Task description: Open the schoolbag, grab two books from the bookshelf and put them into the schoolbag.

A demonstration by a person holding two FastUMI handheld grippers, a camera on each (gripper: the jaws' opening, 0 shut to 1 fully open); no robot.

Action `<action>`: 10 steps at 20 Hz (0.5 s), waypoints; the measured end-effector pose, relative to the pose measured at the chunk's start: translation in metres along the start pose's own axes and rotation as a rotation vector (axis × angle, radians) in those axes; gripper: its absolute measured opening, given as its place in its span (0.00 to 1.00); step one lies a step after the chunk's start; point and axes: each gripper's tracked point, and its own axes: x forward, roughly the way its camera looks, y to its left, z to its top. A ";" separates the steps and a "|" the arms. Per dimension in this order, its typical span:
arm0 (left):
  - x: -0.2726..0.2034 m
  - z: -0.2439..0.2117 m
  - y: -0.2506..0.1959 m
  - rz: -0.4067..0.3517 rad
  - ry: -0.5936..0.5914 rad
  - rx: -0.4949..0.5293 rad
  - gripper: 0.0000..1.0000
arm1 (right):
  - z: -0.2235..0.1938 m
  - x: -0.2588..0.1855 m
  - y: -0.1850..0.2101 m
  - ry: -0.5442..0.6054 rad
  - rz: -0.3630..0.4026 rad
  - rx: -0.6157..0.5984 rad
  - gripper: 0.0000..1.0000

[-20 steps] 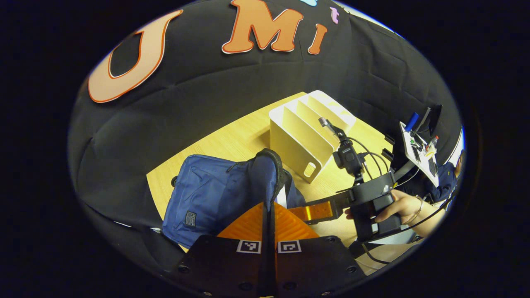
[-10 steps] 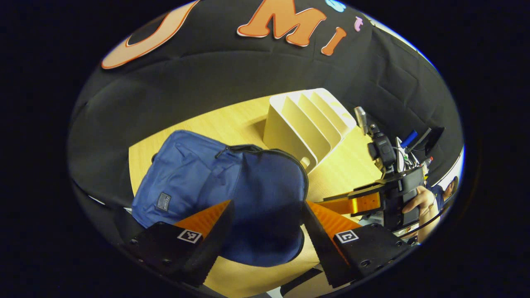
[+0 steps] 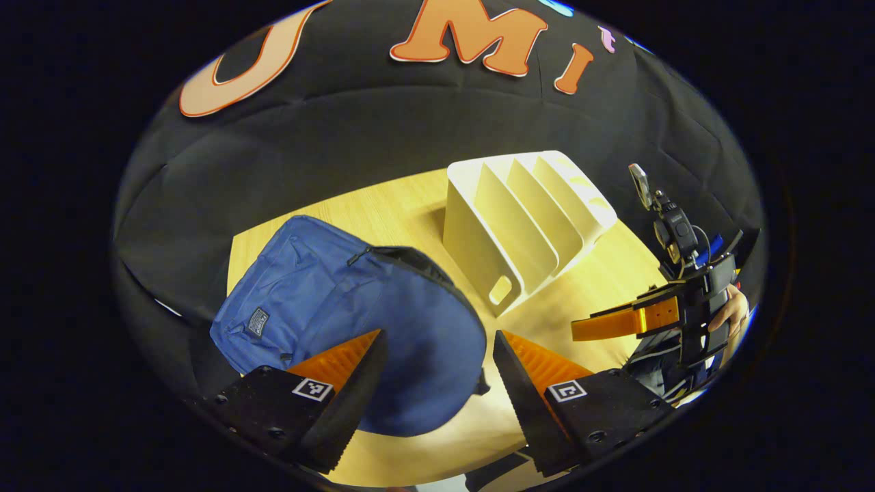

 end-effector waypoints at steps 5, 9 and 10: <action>-0.011 0.038 -0.054 0.050 -0.154 -0.127 0.98 | 0.064 -0.064 -0.026 -0.200 -0.002 -0.149 0.97; -0.049 0.088 -0.077 0.144 -0.336 -0.137 0.98 | 0.113 -0.122 -0.013 -0.435 -0.003 -0.330 0.97; -0.062 0.102 -0.082 0.165 -0.386 -0.129 0.98 | 0.124 -0.138 -0.007 -0.507 0.005 -0.367 0.98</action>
